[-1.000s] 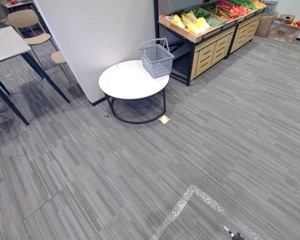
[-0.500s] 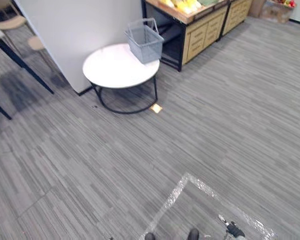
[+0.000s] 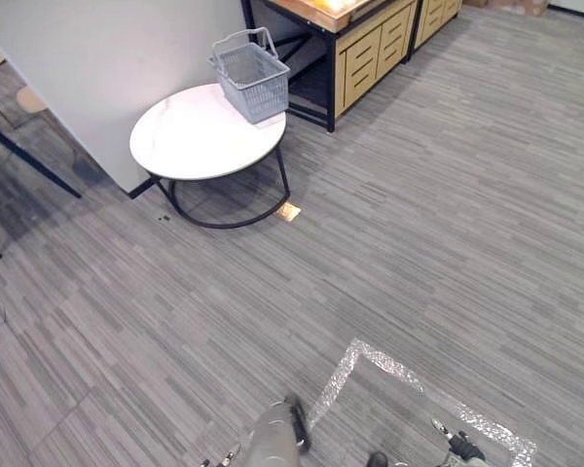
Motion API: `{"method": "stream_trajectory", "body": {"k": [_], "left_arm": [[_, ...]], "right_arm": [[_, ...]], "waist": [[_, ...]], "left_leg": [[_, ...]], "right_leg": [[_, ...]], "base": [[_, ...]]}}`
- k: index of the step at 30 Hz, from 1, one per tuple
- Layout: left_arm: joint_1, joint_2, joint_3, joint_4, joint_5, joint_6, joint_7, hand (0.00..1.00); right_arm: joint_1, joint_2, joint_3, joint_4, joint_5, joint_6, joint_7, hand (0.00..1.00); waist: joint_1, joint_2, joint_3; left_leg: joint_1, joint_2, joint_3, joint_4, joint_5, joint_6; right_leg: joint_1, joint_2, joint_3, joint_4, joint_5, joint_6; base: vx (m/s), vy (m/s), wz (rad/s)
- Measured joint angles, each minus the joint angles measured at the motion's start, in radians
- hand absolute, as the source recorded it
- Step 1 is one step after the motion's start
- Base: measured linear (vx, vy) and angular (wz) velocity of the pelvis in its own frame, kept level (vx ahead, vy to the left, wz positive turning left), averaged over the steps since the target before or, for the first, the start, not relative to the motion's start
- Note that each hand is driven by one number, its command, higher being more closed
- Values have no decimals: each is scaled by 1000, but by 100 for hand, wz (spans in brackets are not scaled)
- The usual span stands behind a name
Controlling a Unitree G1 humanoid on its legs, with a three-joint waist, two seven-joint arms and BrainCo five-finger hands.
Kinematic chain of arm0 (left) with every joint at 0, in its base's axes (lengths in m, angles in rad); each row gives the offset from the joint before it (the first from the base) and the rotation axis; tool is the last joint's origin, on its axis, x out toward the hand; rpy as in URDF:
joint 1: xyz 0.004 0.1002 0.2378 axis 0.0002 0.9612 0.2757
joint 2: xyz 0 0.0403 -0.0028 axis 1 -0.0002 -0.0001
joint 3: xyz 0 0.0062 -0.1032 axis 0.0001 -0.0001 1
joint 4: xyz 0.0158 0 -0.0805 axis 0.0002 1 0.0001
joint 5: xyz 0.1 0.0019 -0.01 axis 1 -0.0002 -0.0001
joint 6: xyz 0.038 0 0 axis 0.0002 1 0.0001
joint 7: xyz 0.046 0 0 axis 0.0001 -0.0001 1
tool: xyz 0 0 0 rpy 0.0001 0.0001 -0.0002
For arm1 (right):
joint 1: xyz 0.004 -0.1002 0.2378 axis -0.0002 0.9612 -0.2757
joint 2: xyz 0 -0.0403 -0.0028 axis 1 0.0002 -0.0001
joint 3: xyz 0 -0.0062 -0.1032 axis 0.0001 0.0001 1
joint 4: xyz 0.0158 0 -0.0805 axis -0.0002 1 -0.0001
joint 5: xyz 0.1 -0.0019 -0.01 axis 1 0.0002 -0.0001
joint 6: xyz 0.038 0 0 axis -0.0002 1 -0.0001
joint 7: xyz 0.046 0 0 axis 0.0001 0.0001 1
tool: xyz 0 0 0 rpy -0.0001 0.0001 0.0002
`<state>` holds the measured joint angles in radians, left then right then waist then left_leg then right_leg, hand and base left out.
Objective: Pick vegetable in the basket
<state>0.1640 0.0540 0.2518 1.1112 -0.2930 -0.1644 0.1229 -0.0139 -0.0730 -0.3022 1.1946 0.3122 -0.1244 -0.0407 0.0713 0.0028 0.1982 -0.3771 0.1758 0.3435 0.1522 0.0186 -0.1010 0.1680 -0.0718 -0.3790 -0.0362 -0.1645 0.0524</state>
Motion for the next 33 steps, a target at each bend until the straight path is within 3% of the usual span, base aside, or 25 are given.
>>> {"method": "stream_trajectory", "body": {"k": [2,3,4,5,7,8,10,12,13,14,15,16,18,20,21,22,23,25,27,28,29,30,31,32,33], "left_arm": [[-1,-8,3,-2,0,0,0,0],[0,-8,11,-3,0,0,-4,0],[0,1,10,-6,0,-1,-6,0],[-9,23,9,-16,0,-8,-10,0],[-32,41,10,-15,1,-8,-12,0],[-37,45,12,-15,1,-7,-11,0],[-41,51,11,-19,1,-4,-10,0],[-39,64,4,-25,2,1,-10,0],[-39,68,-16,-37,1,2,-10,0],[-43,75,-24,-48,1,2,-10,0],[-44,82,-30,-59,1,0,-10,0],[-44,83,-30,-58,1,0,-9,0],[-44,79,-30,-59,-1,0,-8,0],[-56,70,-29,-60,-11,0,-7,0],[-67,59,-27,-67,-12,0,-11,0],[-69,56,-27,-67,-12,0,-12,0],[-81,40,-16,-63,-12,1,-13,0],[-84,19,-7,-54,-11,1,-12,0],[-79,14,11,-36,-16,0,-12,0],[-75,16,12,-36,-16,0,-12,0],[-71,16,15,-27,-15,2,-13,0],[-74,3,19,-13,-15,2,-15,0],[-73,-38,21,5,-13,2,-22,0],[-73,-52,31,3,-14,2,-21,0],[-76,-54,33,1,-11,2,-22,0]], "right_arm": [[2,5,15,-2,-4,-9,3,0],[-1,17,36,-1,-8,-13,5,0],[-9,26,43,0,-10,-12,7,0],[-33,46,57,-3,-17,-15,8,0],[-42,59,79,-10,-22,-20,9,0],[-42,59,79,-10,-25,-20,9,0],[-41,59,78,-9,-27,-23,9,0],[-33,60,81,-9,-28,-22,9,0],[-24,59,89,-7,-29,-20,10,0],[-20,58,95,3,-30,-18,14,0],[-13,52,95,1,-30,-15,18,0],[-11,49,95,0,-29,-16,18,0],[-3,46,95,-10,-29,-25,16,0],[-3,47,95,-10,-29,-29,21,0],[-8,46,92,-10,-31,-30,27,0],[-8,46,91,-10,-31,-29,28,0],[-8,44,71,-17,-39,-29,30,0],[-7,43,32,-33,-39,-31,24,0],[7,37,16,-55,-41,-32,27,0],[16,38,17,-59,-45,-30,29,0],[29,35,17,-60,-62,-31,28,0],[28,29,8,-61,-63,-32,25,0],[21,-1,3,-54,-74,-19,30,0],[19,-8,4,-49,-78,-15,31,0],[18,-18,5,-37,-79,-11,36,0]], "waist": [[21,15,-2],[28,3,-9],[28,-20,-10],[17,-60,-12],[16,-101,-18],[17,-110,-25],[17,-112,-26],[16,-119,-31],[11,-113,-27],[4,-110,-25],[-9,-107,-23],[-16,-105,-22],[-28,-101,-20],[-39,-100,-20],[-39,-94,-20],[-39,-92,-21],[-39,-79,-17],[-35,-65,-9],[-37,-55,-4],[-38,-58,-7],[-39,-48,-20],[-38,-27,-34],[-35,24,-62],[-33,34,-68],[-35,48,-71]], "left_leg": [[-22,11,-2,-101,34,1],[-20,7,-1,-59,142,60],[-25,-5,7,-38,156,81],[-35,-34,15,-7,118,129],[-37,-61,33,41,74,171],[-35,-64,38,69,45,182],[14,-64,41,98,-28,182],[69,-66,47,102,-89,180],[101,-65,37,105,-126,178],[129,-66,23,104,-145,177],[203,-74,2,72,-162,173],[239,-78,-1,52,-166,170],[335,-85,-7,-2,-176,162],[386,-91,-32,-31,-191,149],[400,-88,-56,-41,-199,137],[400,-87,-62,-44,-201,134],[403,-77,-90,-43,-214,114],[432,-63,-115,-44,-245,80],[516,-23,-142,-45,-310,19],[536,-12,-151,-43,-334,7],[573,20,-171,-41,-377,-15],[582,48,-176,-32,-378,-28],[555,110,-191,38,-340,-53],[528,127,-195,97,-316,-58],[458,157,-205,250,-244,-44]], "right_leg": [[38,5,26,-4,-30,46],[79,-19,52,-12,-51,75],[81,-33,58,-11,-50,75],[70,-68,60,8,-28,75],[65,-105,72,29,29,82],[63,-117,84,49,64,90],[15,-150,95,234,131,143],[-120,-211,110,552,231,176],[-213,-251,116,756,317,198],[-281,-266,107,903,306,182],[-352,-277,76,1038,260,114],[-370,-277,53,1058,228,107],[-411,-278,-47,1011,117,73],[-434,-265,-178,769,67,36],[-459,-226,-209,499,88,49],[-462,-218,-211,437,98,51],[-469,-192,-209,223,155,53],[-496,-196,-165,68,214,74],[-495,-204,-121,100,213,73],[-485,-203,-110,122,205,67],[-485,-195,-84,195,262,47],[-496,-178,-83,250,260,43],[-513,-145,-92,335,194,6],[-508,-135,-100,346,179,-1],[-475,-119,-125,353,152,-9]], "base": [[549,245,-50],[532,254,-42],[604,282,-25],[351,161,2],[440,199,10],[533,231,0],[414,210,-10],[328,195,-8],[376,179,8],[560,211,25],[497,154,32],[427,107,31],[368,14,26],[451,-81,46],[400,-121,48],[440,-150,59],[369,-140,44],[382,-181,46],[626,-410,43],[670,-533,53],[465,-381,46],[749,-559,38],[636,-447,12],[783,-541,9],[525,-342,17]]}}
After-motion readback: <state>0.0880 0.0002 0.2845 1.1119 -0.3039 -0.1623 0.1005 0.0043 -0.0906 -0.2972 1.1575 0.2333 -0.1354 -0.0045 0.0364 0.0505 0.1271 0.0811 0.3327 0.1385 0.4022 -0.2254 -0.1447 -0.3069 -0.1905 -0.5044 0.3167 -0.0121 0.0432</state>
